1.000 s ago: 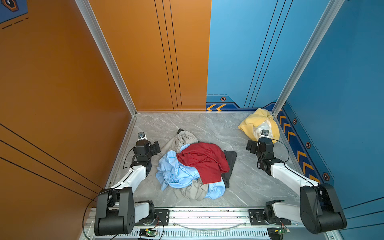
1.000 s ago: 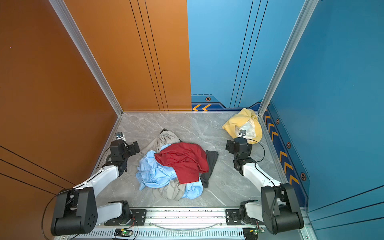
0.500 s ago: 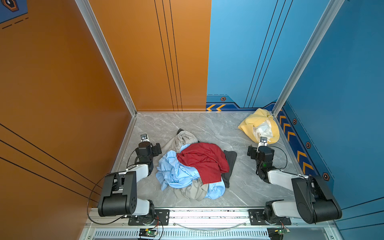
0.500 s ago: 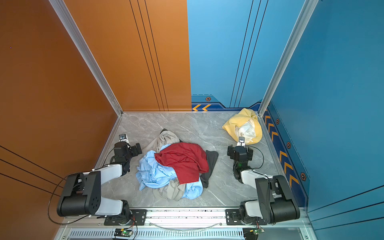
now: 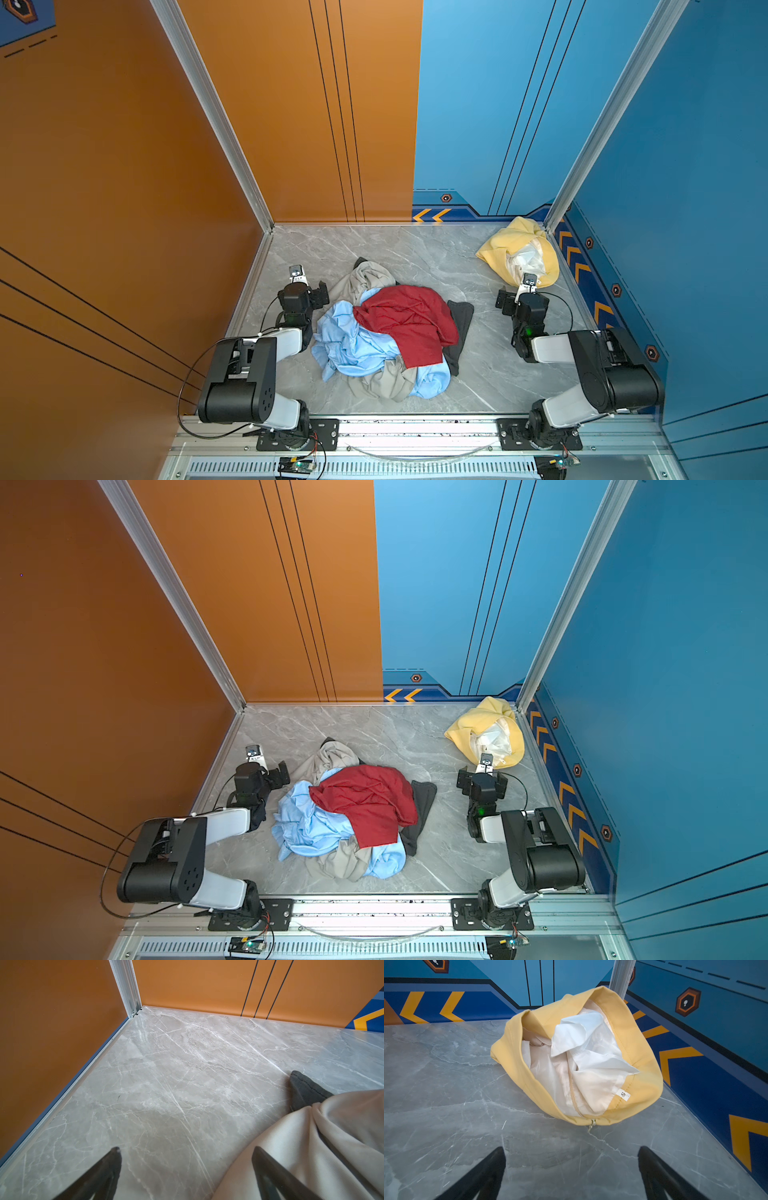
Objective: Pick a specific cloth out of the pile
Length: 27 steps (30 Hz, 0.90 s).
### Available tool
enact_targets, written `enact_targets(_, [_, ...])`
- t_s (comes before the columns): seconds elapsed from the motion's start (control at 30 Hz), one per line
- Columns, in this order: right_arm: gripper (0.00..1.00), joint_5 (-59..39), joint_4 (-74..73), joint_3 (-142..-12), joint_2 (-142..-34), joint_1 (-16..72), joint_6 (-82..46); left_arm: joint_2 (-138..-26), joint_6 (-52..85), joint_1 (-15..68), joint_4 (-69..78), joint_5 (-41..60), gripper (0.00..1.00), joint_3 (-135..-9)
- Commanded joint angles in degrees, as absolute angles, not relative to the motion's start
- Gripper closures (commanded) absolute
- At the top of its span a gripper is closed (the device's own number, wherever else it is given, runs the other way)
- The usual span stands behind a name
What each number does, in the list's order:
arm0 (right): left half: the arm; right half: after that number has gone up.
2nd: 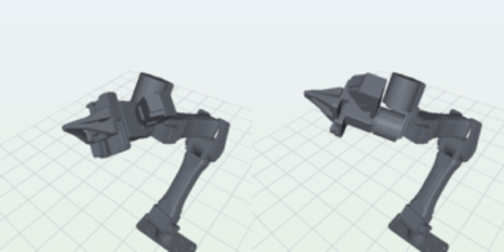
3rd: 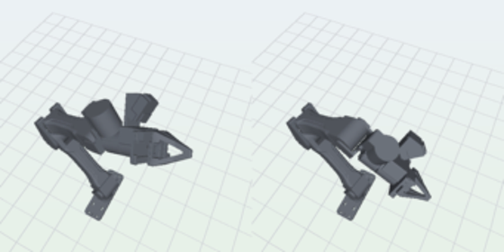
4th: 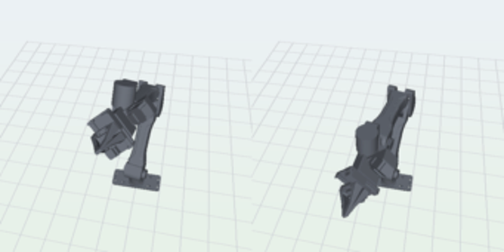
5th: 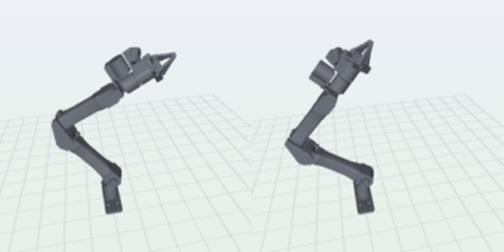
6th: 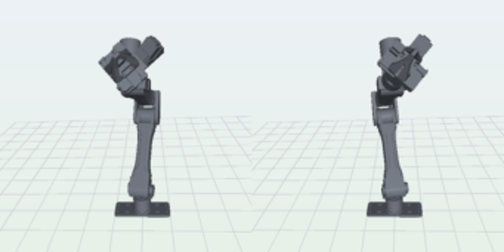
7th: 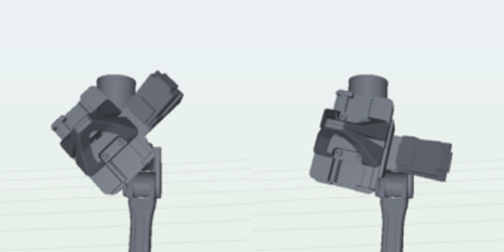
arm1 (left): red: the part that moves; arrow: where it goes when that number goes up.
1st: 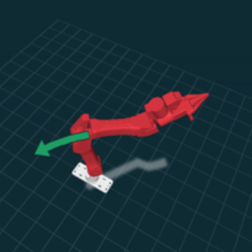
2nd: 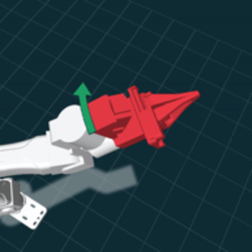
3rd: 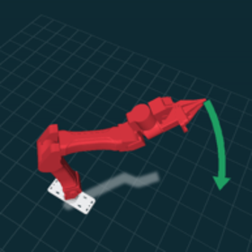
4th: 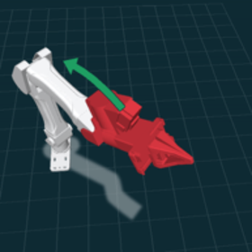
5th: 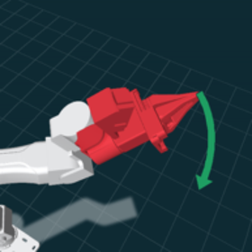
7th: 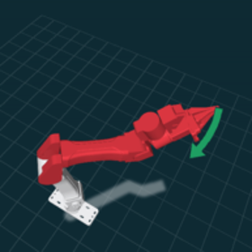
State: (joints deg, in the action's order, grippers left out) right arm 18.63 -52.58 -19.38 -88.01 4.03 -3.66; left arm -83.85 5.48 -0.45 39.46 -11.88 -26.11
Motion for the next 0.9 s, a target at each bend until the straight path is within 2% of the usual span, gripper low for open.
enact_targets(0.0, [0.0, 17.7, -53.2, -20.2, -88.2, 3.2, -5.4, -85.8, 2.9, 1.6, 43.8, -16.2, 0.02, -24.2])
enact_targets(0.13, [0.0, 17.6, -53.7, -20.2, -88.3, 3.2, -5.3, -89.1, 1.5, 2.4, 52.4, -15.7, 0.02, -21.5])
enact_targets(0.87, [0.0, 17.1, -54.4, -20.3, -88.8, 4.0, -3.9, -89.1, 1.3, 2.8, 53.3, -16.2, 0.02, -21.1])
